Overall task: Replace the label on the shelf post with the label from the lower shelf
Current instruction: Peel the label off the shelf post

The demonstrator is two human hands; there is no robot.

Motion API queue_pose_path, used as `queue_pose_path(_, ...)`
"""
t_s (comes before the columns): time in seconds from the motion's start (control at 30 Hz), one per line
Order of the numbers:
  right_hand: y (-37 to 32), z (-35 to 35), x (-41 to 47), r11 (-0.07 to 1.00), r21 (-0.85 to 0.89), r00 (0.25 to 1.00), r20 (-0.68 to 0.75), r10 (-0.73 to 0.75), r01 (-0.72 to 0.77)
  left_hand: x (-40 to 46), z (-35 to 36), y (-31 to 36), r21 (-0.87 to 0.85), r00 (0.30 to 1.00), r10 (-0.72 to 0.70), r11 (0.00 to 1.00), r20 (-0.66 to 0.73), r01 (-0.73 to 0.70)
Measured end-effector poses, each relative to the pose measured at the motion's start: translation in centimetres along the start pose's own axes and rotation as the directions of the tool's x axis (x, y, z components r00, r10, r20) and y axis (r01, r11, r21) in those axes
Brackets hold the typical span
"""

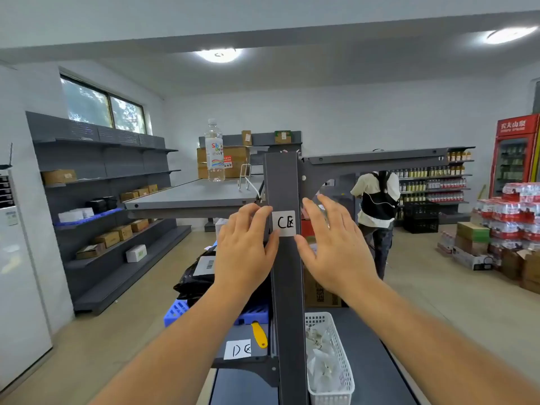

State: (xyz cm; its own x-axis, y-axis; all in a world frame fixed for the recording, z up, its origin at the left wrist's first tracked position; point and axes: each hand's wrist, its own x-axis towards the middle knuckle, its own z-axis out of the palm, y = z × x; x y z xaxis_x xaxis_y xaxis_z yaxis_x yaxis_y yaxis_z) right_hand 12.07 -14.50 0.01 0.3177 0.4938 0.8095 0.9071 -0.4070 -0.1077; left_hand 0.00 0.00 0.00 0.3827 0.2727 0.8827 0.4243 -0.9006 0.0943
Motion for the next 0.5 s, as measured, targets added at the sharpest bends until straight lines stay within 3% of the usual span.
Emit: queue_pose_path(0.5,0.9,1.5,-0.3,0.999,0.03,1.0,0.013,-0.024,0.024,0.3,1.9,0.9,-0.097,0.997,-0.016,0.995,-0.07,0.009)
